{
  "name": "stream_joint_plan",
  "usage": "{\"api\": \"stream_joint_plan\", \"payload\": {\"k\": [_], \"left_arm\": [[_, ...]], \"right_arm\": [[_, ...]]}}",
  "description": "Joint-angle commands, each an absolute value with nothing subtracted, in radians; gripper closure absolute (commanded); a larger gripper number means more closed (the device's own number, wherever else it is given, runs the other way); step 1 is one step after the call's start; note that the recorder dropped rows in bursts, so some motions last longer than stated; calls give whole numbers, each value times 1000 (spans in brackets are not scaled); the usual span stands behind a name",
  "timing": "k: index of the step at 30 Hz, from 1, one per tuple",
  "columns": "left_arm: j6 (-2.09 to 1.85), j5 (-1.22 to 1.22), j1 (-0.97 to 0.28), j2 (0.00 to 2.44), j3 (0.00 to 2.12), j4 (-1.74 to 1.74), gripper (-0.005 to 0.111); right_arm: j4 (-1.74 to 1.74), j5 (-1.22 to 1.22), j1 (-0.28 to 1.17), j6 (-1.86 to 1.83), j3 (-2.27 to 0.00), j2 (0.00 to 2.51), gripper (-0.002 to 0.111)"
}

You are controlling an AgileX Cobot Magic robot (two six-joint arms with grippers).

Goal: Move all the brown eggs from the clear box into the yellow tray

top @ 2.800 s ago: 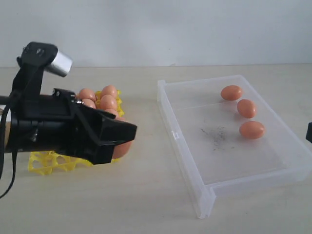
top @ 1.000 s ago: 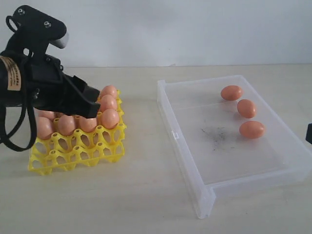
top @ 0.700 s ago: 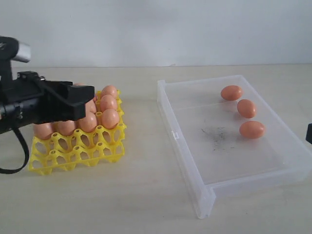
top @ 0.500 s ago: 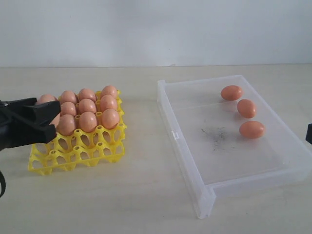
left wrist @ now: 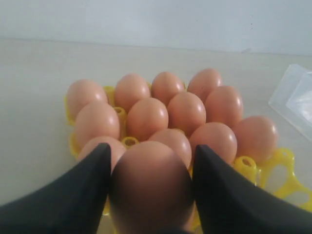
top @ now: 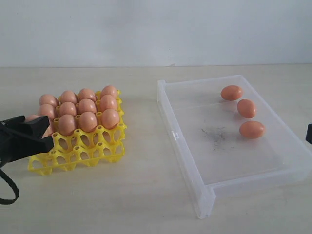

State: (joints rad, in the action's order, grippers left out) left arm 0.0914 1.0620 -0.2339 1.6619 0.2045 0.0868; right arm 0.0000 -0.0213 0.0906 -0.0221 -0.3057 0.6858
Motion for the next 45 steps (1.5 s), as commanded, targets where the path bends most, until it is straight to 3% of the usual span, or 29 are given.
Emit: {"api": "stream_joint_plan", "payload": {"k": [1,10,32,35,40,45], "left_arm": [[114,1196,-230,1783,213,61,103],[127,1221,-230,1939,247,109,103],[148,1221,-230,1948,265,-26,103],[148,1221,-230,1948,265,-26,93],[148,1221,-230,1948,265,-17,45],[160,1221,-230,1926,265,-17,40]], "right_arm": [[-7,-20,91,-28,-302,681,109],[-7,-18,91,-33,-302,681,109],[-7,-18,91,-35,-302,681,109],[-7,-18,91,-35,-302,681,109],[-7,-18,91,-35,-302,681,109],[-7,-18,91,-32,-302,681,109]]}}
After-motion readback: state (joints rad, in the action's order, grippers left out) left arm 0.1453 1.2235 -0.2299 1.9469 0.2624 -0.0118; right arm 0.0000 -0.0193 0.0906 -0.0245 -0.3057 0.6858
